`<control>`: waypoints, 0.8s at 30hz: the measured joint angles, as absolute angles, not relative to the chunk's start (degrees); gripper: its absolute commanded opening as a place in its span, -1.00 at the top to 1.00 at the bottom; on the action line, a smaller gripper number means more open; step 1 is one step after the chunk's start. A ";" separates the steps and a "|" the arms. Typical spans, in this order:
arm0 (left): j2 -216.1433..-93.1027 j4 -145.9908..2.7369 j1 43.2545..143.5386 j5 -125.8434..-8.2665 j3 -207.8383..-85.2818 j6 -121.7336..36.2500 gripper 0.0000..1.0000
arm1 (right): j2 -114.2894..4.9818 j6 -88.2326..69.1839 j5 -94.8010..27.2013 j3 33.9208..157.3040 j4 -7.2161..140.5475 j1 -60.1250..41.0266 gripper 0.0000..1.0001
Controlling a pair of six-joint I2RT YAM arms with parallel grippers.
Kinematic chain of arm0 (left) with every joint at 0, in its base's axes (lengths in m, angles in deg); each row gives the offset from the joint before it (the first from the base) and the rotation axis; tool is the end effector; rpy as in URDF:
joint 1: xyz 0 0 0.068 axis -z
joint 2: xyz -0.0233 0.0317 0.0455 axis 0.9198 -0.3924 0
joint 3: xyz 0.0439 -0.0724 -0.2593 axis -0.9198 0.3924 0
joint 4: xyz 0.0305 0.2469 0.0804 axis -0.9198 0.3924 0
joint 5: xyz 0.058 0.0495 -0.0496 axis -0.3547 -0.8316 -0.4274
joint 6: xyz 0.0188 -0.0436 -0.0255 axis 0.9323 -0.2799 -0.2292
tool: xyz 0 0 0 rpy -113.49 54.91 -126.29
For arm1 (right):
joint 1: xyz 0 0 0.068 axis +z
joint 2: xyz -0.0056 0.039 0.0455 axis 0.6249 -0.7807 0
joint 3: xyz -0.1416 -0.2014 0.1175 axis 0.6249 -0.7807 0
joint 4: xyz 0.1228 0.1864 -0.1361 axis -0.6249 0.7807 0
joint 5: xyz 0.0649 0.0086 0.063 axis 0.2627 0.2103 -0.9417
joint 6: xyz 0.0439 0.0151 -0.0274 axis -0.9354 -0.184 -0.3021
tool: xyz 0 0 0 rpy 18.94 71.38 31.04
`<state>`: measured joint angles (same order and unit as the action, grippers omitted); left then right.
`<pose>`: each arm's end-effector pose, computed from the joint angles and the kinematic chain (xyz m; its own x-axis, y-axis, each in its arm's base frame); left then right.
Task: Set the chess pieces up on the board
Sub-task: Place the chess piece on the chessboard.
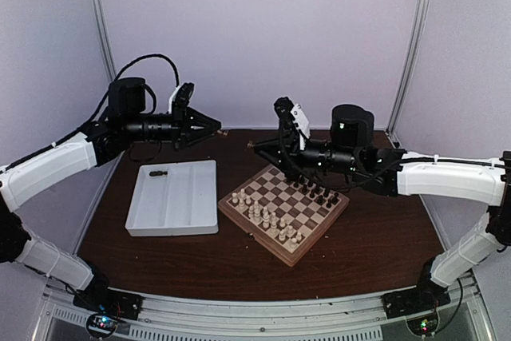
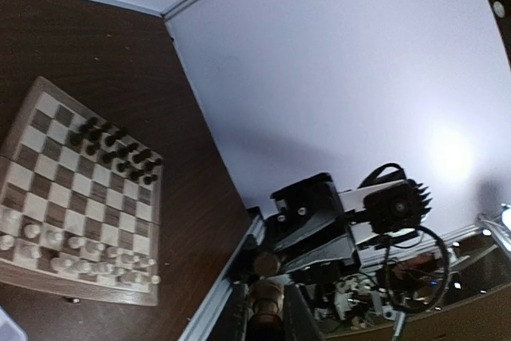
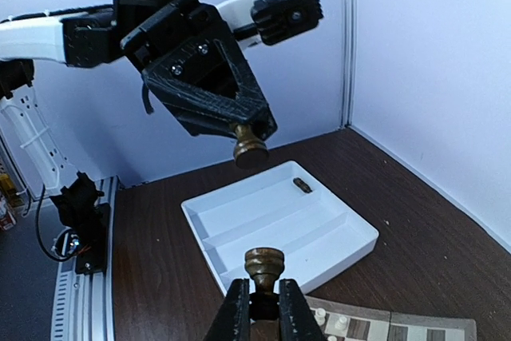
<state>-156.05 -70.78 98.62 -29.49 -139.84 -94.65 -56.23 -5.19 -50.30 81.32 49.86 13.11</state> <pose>0.2496 -0.1843 0.3637 -0.9321 -0.1570 -0.3265 0.2978 0.1815 -0.9372 0.2002 0.2780 0.3326 -0.0969 -0.0593 -0.9935 -0.9657 0.2472 0.0795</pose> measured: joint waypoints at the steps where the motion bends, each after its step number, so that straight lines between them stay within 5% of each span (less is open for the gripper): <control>1: -155.44 -66.87 97.79 -30.94 -140.26 -92.29 0.97 | -55.94 -4.95 -49.16 81.36 51.42 13.11 1.00; 11: -148.73 -37.82 96.09 -53.12 -143.95 -70.65 0.93 | -57.08 -4.53 -39.07 92.99 87.59 12.48 1.00; 24: -148.49 -31.42 96.09 -60.49 -143.49 -63.63 0.93 | -74.50 -3.90 -29.73 109.97 124.05 9.14 0.92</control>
<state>-148.49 -31.42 96.09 -60.49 -143.49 -63.63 -74.50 -3.90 -29.73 109.97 124.05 9.14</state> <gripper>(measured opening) 0.126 0.118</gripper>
